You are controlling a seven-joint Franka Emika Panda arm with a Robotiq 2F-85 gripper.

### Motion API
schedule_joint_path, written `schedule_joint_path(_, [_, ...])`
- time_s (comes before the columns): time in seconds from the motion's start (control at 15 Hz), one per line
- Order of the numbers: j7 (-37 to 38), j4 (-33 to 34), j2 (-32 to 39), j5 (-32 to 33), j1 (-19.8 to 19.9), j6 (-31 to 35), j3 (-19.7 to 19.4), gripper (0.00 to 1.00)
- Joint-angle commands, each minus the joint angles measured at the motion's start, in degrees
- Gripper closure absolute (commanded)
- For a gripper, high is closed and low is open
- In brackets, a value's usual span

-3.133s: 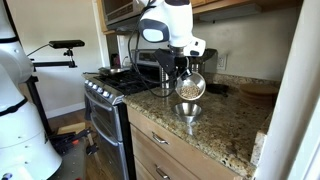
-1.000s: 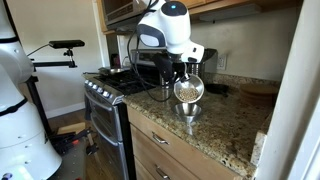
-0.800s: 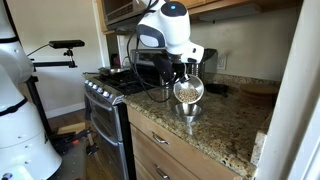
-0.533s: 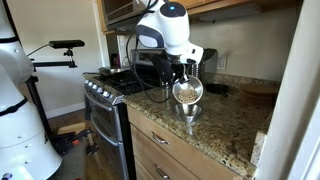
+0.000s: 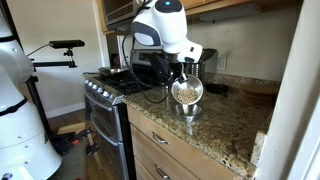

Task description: Pour the things in the bowl on the left into the bowl on the right

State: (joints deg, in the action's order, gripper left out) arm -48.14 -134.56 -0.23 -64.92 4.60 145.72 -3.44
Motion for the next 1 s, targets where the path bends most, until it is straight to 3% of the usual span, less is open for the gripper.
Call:
schedule_joint_path(0.0, [-0.8,-3.0,-4.1,-1.4,0.1,0.4,-0.8,0.96])
schedule_joint_path(0.93, [-5.7,-3.2,-4.7,-7.5,0.2,0.3,-1.1,0.96])
